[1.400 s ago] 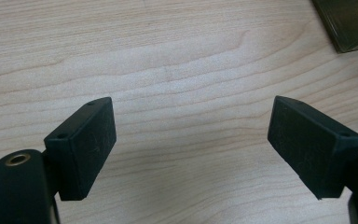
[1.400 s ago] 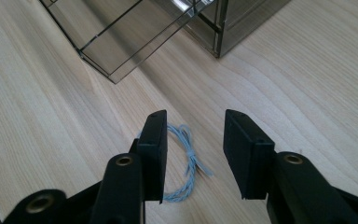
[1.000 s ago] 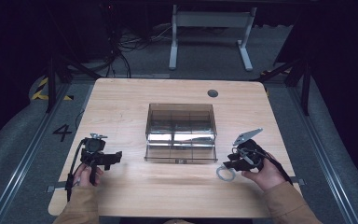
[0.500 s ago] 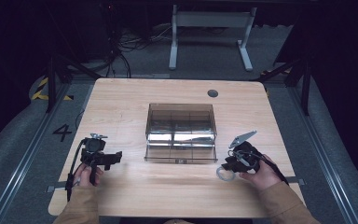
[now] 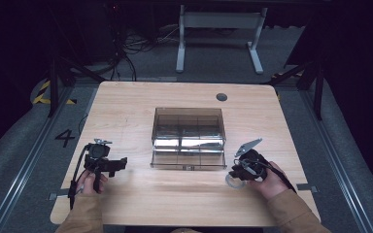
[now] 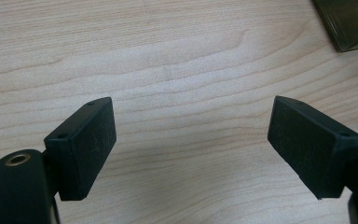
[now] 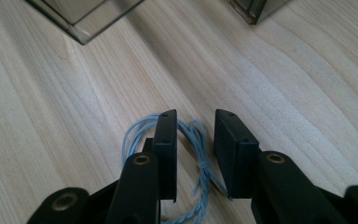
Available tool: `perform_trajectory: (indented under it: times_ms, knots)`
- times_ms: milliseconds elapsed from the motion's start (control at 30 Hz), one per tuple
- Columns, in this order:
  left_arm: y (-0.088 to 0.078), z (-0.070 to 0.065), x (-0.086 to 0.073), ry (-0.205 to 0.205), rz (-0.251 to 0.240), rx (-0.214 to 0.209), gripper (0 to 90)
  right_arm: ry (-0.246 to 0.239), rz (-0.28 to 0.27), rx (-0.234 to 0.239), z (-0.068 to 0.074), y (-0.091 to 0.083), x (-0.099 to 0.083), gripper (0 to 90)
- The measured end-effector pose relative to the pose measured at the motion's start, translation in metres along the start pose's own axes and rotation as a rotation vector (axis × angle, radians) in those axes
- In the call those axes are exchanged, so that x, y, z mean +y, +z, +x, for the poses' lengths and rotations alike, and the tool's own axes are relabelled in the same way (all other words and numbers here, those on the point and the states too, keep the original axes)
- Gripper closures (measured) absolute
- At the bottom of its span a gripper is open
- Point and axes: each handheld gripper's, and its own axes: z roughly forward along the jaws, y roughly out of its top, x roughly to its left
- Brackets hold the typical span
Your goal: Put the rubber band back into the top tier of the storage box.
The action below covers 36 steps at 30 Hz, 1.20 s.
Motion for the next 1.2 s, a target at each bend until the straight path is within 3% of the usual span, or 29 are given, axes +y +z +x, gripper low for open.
perform_trajectory:
  times_ms: [600, 900, 1200]
  knots:
    - [0.0, 0.0, 0.0, -0.001, 0.0, 0.0, 16.0, -0.032, 0.009, -0.046, 0.002, 0.003, 0.0, 87.8]
    - [0.0, 0.0, 0.0, -0.001, 0.0, -0.002, 16.0, -0.021, 0.005, -0.038, 0.002, 0.001, 0.0, 88.7]
    - [0.001, 0.0, 0.0, -0.006, 0.002, 0.003, 16.0, -0.013, -0.035, -0.036, 0.007, -0.014, 0.003, 88.8]
